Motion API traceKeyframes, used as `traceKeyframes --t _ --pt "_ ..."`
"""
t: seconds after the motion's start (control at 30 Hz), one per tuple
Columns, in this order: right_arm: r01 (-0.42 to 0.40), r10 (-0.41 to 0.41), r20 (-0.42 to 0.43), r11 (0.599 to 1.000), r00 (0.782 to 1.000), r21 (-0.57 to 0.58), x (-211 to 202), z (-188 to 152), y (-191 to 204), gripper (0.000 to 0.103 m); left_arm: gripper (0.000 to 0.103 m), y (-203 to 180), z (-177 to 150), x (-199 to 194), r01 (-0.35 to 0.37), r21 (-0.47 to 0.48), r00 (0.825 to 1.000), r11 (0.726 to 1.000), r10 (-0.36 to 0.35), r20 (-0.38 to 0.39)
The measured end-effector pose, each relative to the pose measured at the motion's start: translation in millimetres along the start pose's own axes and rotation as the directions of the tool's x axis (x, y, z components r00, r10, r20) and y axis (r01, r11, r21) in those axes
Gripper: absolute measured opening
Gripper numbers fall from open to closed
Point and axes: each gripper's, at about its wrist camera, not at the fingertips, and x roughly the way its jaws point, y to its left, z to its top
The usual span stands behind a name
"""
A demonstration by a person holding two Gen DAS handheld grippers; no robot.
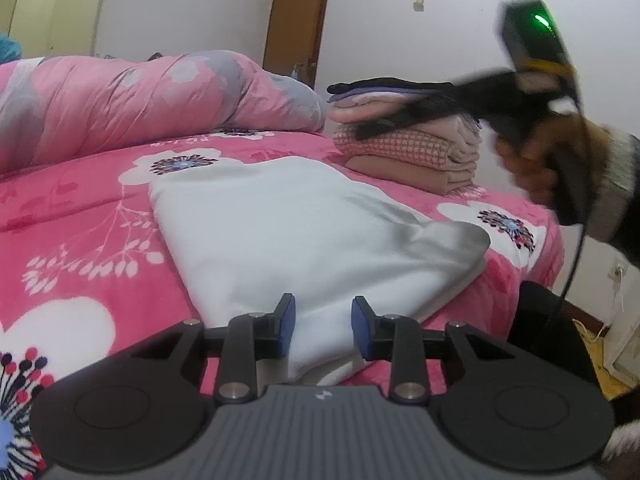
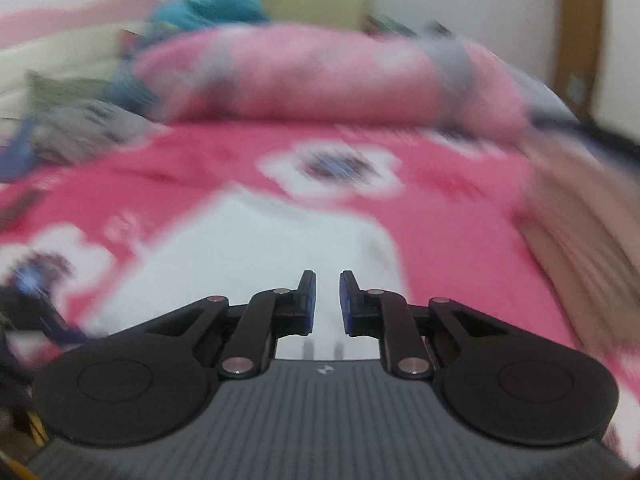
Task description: Fold clothes
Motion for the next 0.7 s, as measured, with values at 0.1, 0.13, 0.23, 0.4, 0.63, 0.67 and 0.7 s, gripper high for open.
traceKeyframes --t 0.1,0.13,0.23,0.4,0.63,0.67,0.7 --pt "-0.021 0.016 -0.112 0.999 0.994 -0.045 47 -6 10 0.01 0.032 2 -4 0 0.013 -0.027 1.0 1.0 -0.013 0.019" --pt "0.041 -0.054 -0.187 0.997 0.981 -0.073 64 -19 3 0.01 0.032 4 -6 0 0.026 -0.041 0.999 0.999 -0.025 0.026" --pt "0.105 -0.106 -0.216 0.994 0.971 -0.019 67 -27 -21 0.008 0.032 9 -11 -1 0.054 -0.061 0.998 0.997 -0.052 0.043" --pt "0.058 -0.065 -0.171 0.997 0.983 -0.051 61 37 5 0.011 0.032 22 -18 0 0.111 -0.113 0.992 0.987 -0.102 0.077" --pt "0.054 -0.084 -0.292 0.993 0.953 -0.109 174 32 1 0.009 0.032 29 -25 0 0.142 -0.132 0.985 0.981 -0.128 0.115" --pt "0.066 -0.08 -0.29 0.996 0.954 -0.057 179 26 -14 0.008 0.032 31 -27 0 0.153 -0.133 0.983 0.979 -0.138 0.12" --pt "0.067 -0.057 -0.278 0.997 0.959 0.026 175 30 -23 0.008 0.032 32 -28 1 0.164 -0.136 0.981 0.977 -0.147 0.124"
